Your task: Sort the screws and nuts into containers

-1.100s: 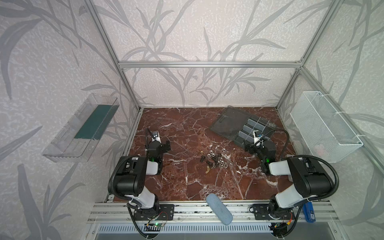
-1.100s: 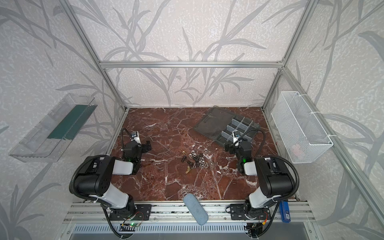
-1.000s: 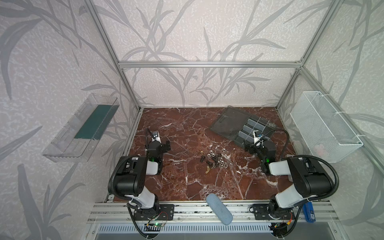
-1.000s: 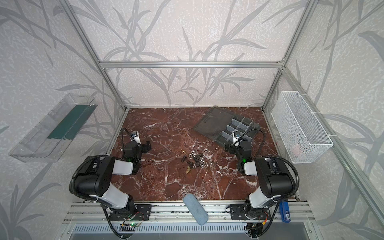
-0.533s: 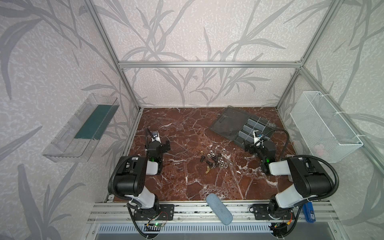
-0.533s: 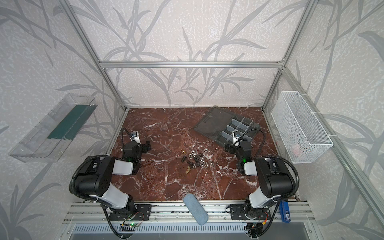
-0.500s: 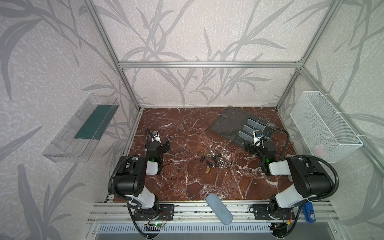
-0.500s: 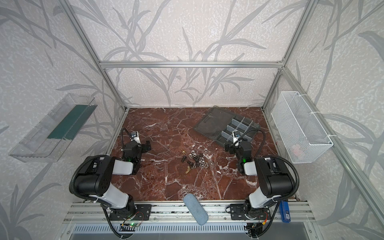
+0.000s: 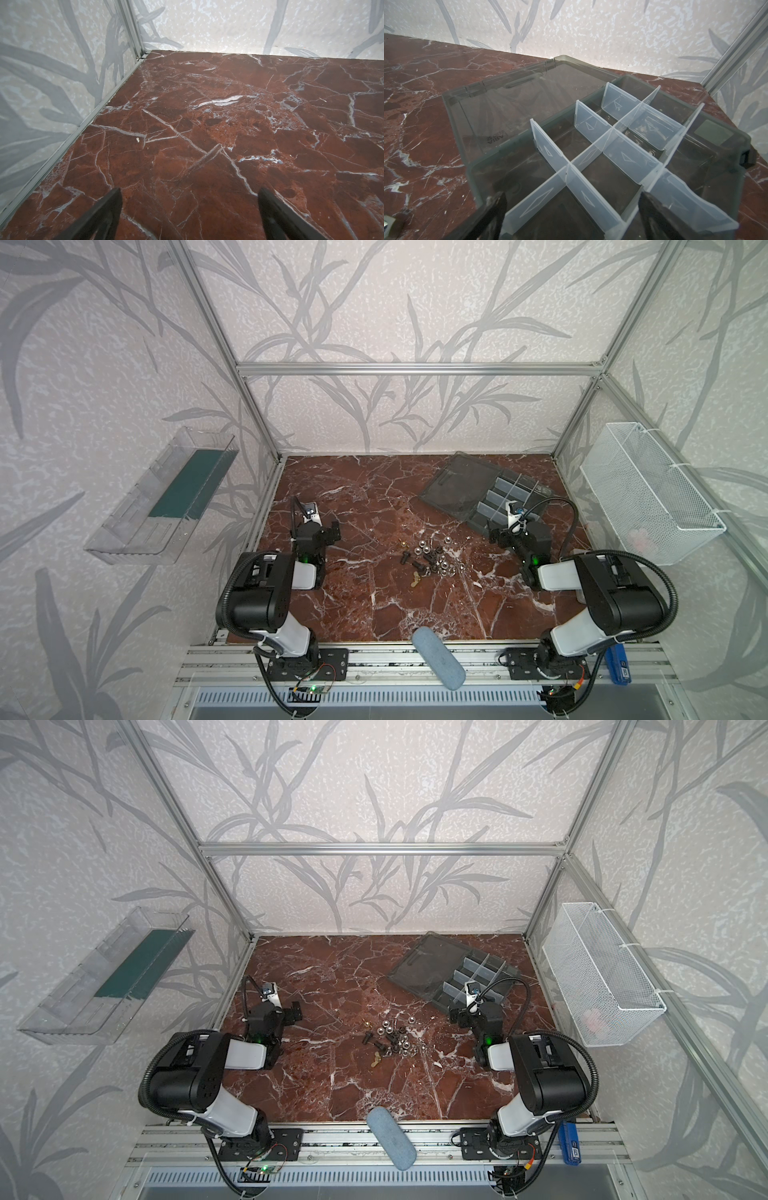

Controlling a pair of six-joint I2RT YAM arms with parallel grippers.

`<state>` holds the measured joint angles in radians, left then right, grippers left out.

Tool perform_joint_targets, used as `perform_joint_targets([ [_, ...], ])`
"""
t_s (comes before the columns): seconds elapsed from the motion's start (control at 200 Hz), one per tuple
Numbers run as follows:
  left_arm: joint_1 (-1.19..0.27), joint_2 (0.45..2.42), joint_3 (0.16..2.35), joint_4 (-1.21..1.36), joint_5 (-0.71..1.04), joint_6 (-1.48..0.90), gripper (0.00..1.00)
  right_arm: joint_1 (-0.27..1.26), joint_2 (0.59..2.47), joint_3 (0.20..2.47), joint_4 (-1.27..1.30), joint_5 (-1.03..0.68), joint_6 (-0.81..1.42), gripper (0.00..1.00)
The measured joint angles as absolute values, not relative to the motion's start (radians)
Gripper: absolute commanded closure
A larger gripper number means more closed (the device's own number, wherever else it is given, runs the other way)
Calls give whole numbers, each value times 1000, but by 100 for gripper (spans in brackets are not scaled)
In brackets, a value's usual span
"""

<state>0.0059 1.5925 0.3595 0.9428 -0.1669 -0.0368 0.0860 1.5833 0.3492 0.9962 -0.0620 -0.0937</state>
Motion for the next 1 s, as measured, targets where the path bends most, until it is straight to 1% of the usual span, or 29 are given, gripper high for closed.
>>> perform_joint_targets([
  [0.295, 6, 1573, 360, 939, -141, -33, 0, 87, 1583, 348, 1002, -46, -89, 1],
  [0.445, 6, 1437, 371, 820, -148, -33, 1, 88, 1581, 276, 1098, 20, -70, 1],
  [0.53, 5, 1361, 413, 728, -150, -42, 1, 88, 1546, 248, 1084, 43, -64, 1],
  [0.595, 5, 1304, 458, 650, -139, -55, 1, 88, 1469, 249, 1028, 54, -58, 1],
  [0.71, -6, 1243, 519, 561, -93, -95, 0, 88, 1288, 313, 835, 54, -48, 1],
  [0.805, -24, 1233, 557, 490, -67, -147, 1, 89, 1162, 484, 529, 25, -16, 1],
  [0.86, -43, 1233, 576, 435, -62, -188, 1, 89, 1129, 620, 326, -12, 12, 1],
  [0.96, -72, 1233, 629, 306, -66, -275, 1, 93, 1108, 807, 66, -103, 66, 1],
  [1.0, -84, 1232, 658, 245, -68, -319, 1, 103, 1097, 850, -16, -138, 90, 1],
])
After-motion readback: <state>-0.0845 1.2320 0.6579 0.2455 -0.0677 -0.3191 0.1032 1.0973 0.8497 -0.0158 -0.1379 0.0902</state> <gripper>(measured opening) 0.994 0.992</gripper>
